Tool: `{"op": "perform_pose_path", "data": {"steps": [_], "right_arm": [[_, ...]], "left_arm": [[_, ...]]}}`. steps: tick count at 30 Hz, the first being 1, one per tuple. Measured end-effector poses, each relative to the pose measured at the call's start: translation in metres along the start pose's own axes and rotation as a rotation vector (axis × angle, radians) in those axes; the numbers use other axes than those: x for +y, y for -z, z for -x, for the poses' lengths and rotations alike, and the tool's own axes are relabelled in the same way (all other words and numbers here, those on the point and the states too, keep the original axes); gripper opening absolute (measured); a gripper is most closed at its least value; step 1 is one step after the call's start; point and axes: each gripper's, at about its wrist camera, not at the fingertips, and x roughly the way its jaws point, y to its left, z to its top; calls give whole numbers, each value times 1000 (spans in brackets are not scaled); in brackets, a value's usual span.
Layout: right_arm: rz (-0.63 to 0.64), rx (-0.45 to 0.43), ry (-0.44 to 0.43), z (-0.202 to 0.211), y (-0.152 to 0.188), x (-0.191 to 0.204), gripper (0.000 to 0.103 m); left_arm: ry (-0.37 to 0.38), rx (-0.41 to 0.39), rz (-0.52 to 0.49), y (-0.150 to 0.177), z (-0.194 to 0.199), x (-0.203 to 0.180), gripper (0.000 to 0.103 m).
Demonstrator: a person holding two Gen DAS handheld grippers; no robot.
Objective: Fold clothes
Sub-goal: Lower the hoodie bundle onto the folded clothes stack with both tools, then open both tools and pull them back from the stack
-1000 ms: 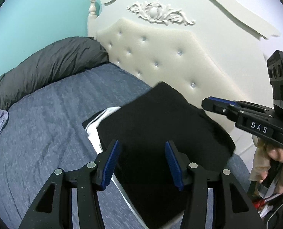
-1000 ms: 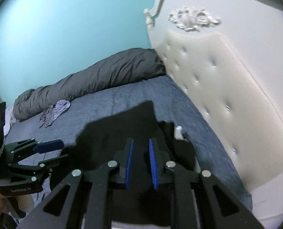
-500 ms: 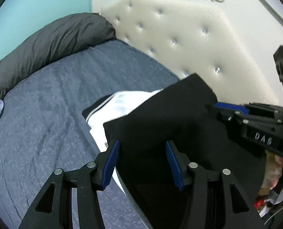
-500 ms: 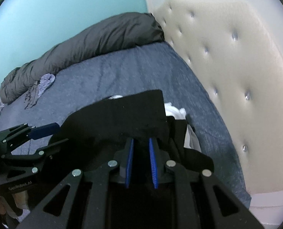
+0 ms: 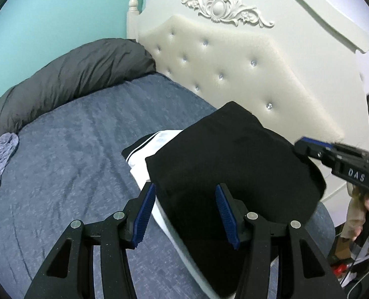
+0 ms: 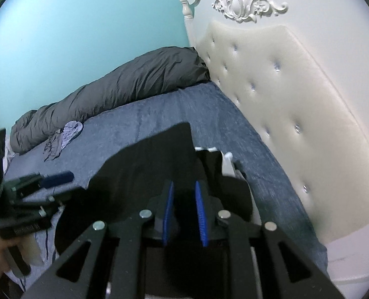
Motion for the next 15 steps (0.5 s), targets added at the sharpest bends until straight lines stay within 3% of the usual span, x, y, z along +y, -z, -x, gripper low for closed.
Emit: {"op": "perform_pose_path", "data": {"steps": [8,15], "right_arm": [[-83,-60,-21,37,27,5,45],[-82,-75,-18,60,44,20,49]], "left_arm": [[5,-22,-4,17,39,-13,63],[17,-49,-5,32,72,-24,65]]}}
